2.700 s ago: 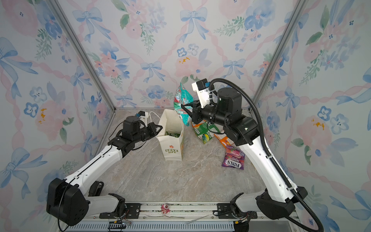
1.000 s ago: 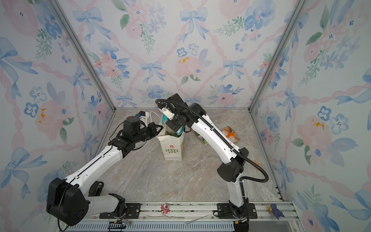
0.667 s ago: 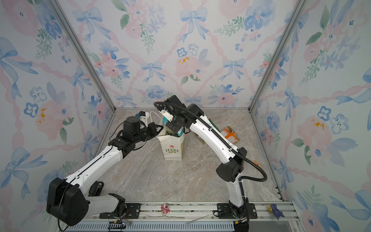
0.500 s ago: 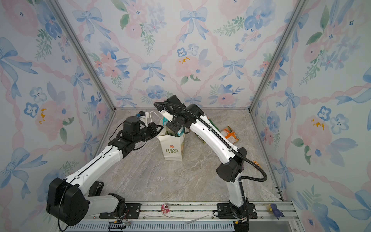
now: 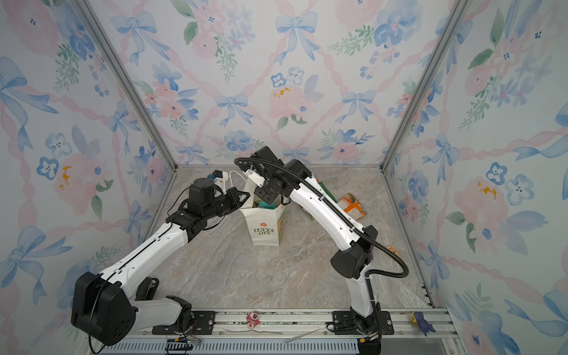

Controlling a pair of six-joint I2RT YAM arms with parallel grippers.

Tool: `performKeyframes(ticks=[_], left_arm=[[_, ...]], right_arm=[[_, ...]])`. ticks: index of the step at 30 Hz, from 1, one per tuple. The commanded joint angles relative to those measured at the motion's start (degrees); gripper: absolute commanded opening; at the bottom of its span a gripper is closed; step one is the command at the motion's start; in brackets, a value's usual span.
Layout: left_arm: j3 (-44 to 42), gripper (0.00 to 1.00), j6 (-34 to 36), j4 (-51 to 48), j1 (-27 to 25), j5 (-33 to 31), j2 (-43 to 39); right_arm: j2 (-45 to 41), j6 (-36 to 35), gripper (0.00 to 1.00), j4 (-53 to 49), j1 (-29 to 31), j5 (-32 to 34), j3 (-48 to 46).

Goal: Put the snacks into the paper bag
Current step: 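Open the right gripper to release the teal packet inside the bag, then move the right gripper back over the purple Fox's Berries packet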

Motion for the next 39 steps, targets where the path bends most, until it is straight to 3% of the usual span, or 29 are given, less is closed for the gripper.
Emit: performKeyframes(ticks=[1,14,22,32,39], left_arm=[[0.0,0.00,0.0,2.9,-0.1,0.9,0.2],[0.0,0.00,-0.1,2.8,-0.1,1.1,0.7],[-0.2,0.00,0.1,2.8,0.0,1.0,0.3],[-0.2,0.00,0.4,3.0,0.2,1.9,0.6],[-0.1,0.00,0.1,4.0,0.2,2.6,0.8]], right_arm=[[0.2,0.4,0.40,-0.7,0.6,-0.1,0.8],[-6.4,1.8,0.54,4.1,0.6,-7.7,-4.9],[-16.9,1.2,0.64,13.7,-0.1,-17.3,-18.9],[-33.3,3.0,0.74,23.1,-2.8,-21.2,-38.5],[-45.8,8.4,0.80,27.5,-8.6,-22.8,-50.4]])
